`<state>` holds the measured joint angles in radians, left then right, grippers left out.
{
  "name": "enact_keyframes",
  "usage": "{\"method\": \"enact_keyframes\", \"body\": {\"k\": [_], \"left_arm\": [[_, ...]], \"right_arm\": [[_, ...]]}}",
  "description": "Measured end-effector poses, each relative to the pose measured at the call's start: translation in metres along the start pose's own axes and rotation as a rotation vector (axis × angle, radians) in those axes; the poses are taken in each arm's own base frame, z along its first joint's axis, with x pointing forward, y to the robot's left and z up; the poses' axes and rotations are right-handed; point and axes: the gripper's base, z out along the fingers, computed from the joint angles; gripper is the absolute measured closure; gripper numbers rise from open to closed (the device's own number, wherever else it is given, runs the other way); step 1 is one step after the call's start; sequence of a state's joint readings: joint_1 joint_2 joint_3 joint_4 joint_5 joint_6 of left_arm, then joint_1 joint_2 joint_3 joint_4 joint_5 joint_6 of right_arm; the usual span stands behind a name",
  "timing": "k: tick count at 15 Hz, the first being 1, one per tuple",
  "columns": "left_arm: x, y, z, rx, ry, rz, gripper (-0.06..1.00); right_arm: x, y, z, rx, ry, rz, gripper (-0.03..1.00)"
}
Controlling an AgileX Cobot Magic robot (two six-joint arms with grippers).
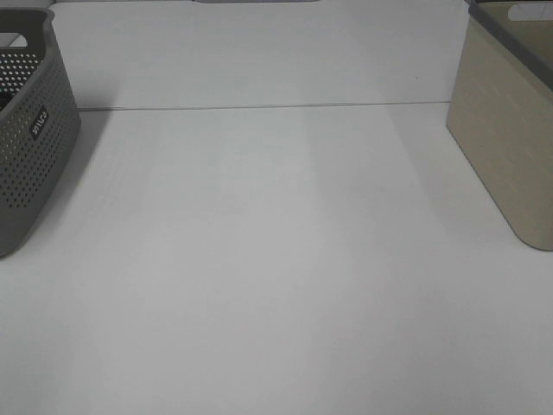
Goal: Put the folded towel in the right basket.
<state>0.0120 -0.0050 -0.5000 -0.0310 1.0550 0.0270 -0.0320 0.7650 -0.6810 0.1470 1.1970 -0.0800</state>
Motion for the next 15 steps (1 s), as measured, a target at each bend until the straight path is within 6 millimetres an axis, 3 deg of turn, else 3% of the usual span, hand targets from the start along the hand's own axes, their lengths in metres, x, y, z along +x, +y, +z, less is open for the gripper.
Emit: {"method": "enact_keyframes", "body": {"k": [2,3,4,6,15], "left_arm": [[0.000,0.000,0.000,0.000,0.000,0.000,-0.03],[0.000,0.000,0.000,0.000,0.000,0.000,-0.03],[0.000,0.000,0.000,0.000,0.000,0.000,-0.03],[0.000,0.000,0.000,0.000,0.000,0.000,-0.03],[0.000,0.000,0.000,0.000,0.000,0.000,-0.03]], "right_arm": [[0.033,0.001,-0.010,0.020,-0.178,-0.023,0.38],[0.033,0.001,-0.010,0.020,-0.178,-0.023,0.38],[0.054,0.002,-0.021,0.035,-0.317,-0.042,0.38],[0.073,0.001,-0.028,0.062,-0.422,-0.059,0.38],[0.096,-0.007,-0.034,0.095,-0.589,-0.085,0.38]]}}
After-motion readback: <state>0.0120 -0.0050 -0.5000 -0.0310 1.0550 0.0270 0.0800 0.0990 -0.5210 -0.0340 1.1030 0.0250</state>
